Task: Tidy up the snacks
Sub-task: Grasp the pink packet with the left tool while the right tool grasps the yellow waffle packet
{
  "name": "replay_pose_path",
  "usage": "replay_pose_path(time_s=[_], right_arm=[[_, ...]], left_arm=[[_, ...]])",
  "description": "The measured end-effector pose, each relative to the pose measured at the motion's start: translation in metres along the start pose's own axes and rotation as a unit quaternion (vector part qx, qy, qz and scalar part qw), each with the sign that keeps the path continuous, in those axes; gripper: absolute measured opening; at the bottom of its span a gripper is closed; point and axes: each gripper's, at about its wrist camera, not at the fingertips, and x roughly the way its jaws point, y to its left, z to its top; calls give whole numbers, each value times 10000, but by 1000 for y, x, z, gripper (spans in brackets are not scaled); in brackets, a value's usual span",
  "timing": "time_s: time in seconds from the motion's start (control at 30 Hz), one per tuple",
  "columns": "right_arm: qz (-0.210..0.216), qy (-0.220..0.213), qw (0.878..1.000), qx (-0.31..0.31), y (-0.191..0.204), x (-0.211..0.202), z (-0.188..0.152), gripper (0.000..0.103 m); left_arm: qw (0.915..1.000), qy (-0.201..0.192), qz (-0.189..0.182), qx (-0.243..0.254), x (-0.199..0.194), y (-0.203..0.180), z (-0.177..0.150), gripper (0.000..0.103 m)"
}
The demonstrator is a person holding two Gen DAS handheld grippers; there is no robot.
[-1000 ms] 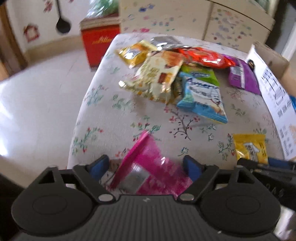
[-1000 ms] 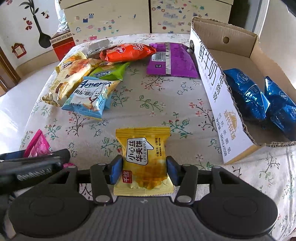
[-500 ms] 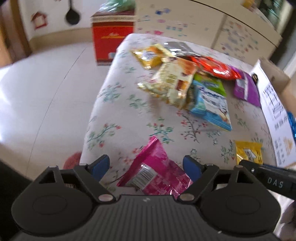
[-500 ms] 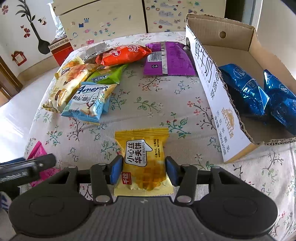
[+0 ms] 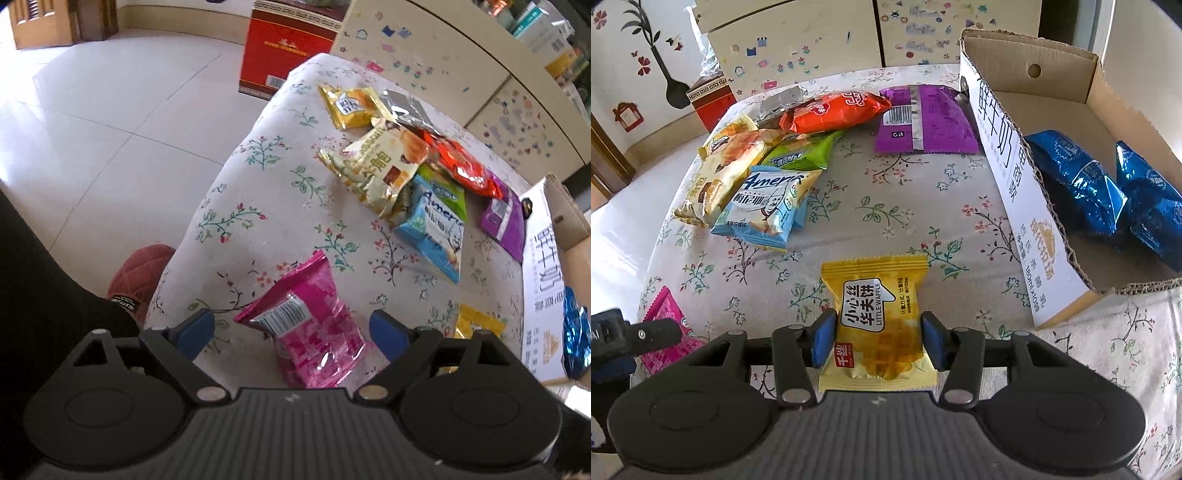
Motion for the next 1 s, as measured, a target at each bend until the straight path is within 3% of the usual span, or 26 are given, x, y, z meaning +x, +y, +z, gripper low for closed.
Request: replay_pose_path(time_s=[0.17,0.27,0.4,0.6,0.67,1.0], right_arm=[[5,4,10000,11,0,1,0,56],[9,2,10000,13,0,1,0,56],[32,10,10000,42,-1,0,-1,56],[191,-10,9998,27,-1,-5,-3,53],[260,-58,9996,-27,0,-8,-3,53],[386,-231,9988,-208,3,-18,1,53]], left_arm=[[9994,212,134,-222,16,-6,-3,91],[9995,60,302,-33,18,-16,-5,93],[9982,-175,477,309,18,-23,-5,73],[9981,-272,242,501,15,-18,-1,62],[9969,-313,184,695,14,-20,0,46],[9810,-525,50,1866,9,-36,-1,44]])
